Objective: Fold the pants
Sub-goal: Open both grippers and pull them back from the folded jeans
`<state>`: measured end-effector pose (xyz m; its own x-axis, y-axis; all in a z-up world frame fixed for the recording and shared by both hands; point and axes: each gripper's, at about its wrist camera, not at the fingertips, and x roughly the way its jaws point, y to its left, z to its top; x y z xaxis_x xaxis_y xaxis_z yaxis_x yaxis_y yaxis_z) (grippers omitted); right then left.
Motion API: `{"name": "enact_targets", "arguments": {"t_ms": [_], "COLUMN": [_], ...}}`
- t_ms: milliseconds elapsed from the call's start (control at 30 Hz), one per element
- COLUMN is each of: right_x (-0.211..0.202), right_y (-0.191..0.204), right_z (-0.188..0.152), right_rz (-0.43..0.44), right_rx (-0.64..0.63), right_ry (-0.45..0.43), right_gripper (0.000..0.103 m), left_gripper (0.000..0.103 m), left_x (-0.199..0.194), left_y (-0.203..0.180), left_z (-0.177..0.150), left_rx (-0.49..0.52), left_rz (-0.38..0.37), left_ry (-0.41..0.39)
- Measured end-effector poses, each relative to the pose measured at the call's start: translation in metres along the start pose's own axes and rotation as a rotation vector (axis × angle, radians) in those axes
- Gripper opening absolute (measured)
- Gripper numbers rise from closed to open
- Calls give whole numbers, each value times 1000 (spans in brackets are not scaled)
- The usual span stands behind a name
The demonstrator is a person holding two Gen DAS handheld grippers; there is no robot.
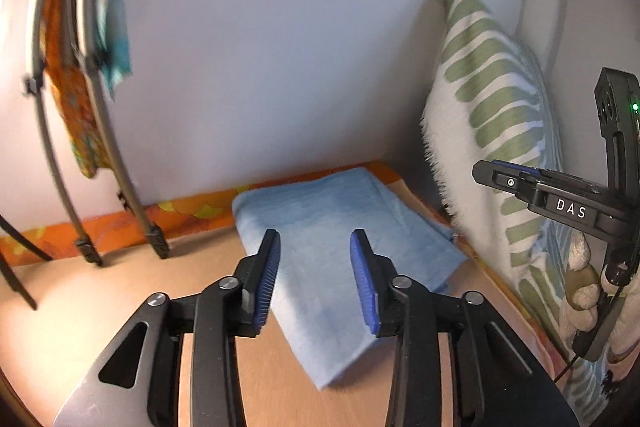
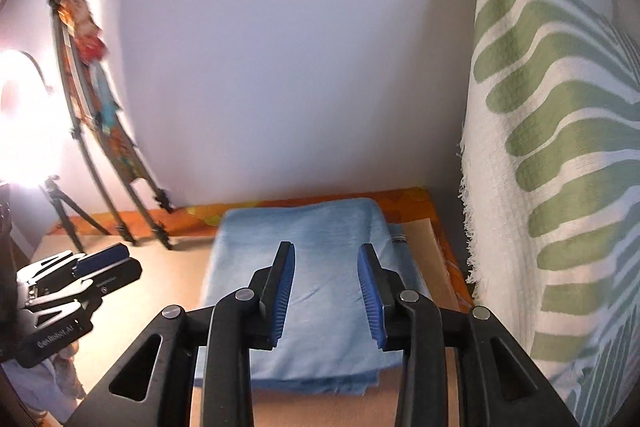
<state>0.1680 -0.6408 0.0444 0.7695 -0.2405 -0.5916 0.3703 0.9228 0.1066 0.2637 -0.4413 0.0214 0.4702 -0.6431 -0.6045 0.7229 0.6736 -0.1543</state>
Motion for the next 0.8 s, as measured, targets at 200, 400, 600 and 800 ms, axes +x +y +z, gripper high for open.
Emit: {"name": "enact_targets", "arguments": {"t_ms": [200,400,600,800], "right_x": [-58,-100,-121,-146], "right_y": [33,67,105,136], "right_z": [5,-4,-31,-67], "right_rz": [28,48,26,22], "right_rx": [-32,-47,-90,-53], "right_ry": [-48,-77,-82,-122], "right_gripper": [37,44,55,73], "left_gripper": [51,57,61,73], "left_x": [-66,-114,-149,-184], "left_y": [-15,-14,-8,7], "left_z": [1,-10,-32,-65], "left_rx": [40,38,24,1], "left_rz": [6,-9,-26,-14], "left_ry": [-78,-117,-128,-140]}}
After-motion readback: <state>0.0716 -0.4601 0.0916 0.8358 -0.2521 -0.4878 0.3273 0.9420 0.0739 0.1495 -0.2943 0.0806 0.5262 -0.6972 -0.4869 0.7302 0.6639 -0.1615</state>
